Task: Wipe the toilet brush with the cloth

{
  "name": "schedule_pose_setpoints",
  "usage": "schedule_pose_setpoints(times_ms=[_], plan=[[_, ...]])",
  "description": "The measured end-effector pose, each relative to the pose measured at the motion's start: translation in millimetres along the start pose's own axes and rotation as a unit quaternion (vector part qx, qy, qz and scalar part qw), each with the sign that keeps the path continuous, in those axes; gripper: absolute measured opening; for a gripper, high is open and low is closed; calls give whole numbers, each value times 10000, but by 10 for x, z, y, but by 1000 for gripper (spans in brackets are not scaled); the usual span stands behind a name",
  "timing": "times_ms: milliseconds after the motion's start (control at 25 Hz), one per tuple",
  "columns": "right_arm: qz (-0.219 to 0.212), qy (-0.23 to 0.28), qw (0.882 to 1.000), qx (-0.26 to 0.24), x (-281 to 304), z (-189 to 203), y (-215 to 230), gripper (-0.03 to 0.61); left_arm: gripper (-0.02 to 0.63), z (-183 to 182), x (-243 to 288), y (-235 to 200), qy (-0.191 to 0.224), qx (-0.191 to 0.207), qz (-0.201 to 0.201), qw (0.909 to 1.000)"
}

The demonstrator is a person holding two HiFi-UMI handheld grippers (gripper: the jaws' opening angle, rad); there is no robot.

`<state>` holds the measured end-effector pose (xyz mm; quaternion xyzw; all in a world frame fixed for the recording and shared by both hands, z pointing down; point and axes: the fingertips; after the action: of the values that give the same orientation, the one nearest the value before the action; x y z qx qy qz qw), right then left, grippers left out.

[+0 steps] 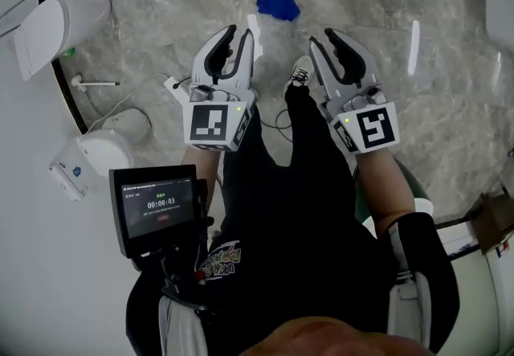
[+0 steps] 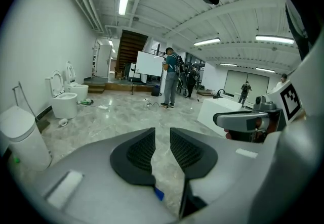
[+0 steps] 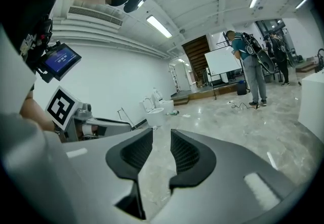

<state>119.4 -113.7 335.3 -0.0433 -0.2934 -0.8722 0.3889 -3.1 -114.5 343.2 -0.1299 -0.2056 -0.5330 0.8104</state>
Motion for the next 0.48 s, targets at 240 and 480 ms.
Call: schedule_pose_setpoints(times_ms=[240, 480], plan=[[131, 71, 9998, -139, -55, 169, -193, 120, 92, 32, -186, 36, 333, 523, -25, 9981], [466, 183, 9987, -44, 223, 570, -130, 124, 92, 472, -90, -175, 327, 332, 152, 9988]])
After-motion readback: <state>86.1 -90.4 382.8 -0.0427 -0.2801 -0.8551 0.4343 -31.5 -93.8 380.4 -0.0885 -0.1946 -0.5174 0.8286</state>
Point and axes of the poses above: the fingertips, and each gripper's own axes: x forward along the fingers, y to its right, z out of its underside, and after that the axes turned 11 degrees about x, right-handed
